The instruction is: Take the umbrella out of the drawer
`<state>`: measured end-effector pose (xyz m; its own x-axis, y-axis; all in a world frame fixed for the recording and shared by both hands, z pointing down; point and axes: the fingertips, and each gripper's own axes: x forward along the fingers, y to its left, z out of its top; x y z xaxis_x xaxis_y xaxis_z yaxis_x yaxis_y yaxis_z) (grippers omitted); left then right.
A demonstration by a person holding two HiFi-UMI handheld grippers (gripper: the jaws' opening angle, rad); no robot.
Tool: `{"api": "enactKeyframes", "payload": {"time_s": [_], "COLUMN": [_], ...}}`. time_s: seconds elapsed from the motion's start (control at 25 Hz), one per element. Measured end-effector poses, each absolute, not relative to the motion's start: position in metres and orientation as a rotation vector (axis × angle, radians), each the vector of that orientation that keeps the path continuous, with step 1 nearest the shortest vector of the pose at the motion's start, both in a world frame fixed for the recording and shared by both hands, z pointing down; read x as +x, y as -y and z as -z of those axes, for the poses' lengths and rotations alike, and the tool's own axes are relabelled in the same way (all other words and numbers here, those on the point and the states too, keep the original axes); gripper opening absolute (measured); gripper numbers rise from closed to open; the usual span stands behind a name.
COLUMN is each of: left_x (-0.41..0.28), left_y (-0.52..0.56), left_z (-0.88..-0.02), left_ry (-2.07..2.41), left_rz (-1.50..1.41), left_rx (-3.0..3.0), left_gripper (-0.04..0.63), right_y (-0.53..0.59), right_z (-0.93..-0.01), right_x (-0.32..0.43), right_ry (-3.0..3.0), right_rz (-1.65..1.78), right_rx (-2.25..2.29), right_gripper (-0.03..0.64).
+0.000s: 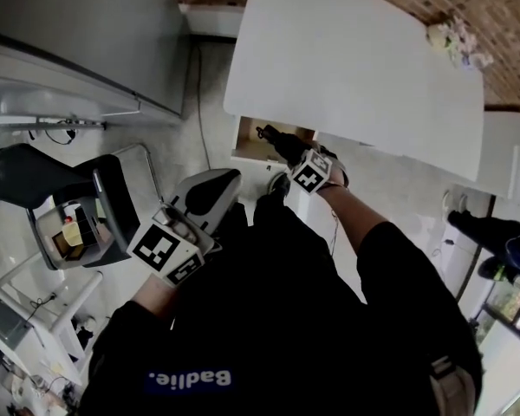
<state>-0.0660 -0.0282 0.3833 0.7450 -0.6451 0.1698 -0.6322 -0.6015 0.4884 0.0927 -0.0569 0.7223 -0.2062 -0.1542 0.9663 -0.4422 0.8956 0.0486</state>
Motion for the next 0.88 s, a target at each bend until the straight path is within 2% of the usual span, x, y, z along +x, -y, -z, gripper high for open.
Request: {"api": "enactKeyframes", "payload": {"time_s": [0.52, 0.88], "left_x": [-0.014, -0.006], "left_y": [0.046, 0.059], "left_z": [-0.334, -0.323], "left_ry": [0.824, 0.859], "left_rz": [0.086, 0.054], "left_rx": [2.542, 2.56], "left_gripper": [-0.002, -0.002], "right_y": [0.089, 0.171], "right_z": [-0.626, -0.613], "right_x": [0.111, 0.143], "right_ry": [1.965, 1.974], "right_rz": [-0.472, -0.553], "right_rx": [0.726, 0.916], "right_gripper": [0.272, 0.272]}}
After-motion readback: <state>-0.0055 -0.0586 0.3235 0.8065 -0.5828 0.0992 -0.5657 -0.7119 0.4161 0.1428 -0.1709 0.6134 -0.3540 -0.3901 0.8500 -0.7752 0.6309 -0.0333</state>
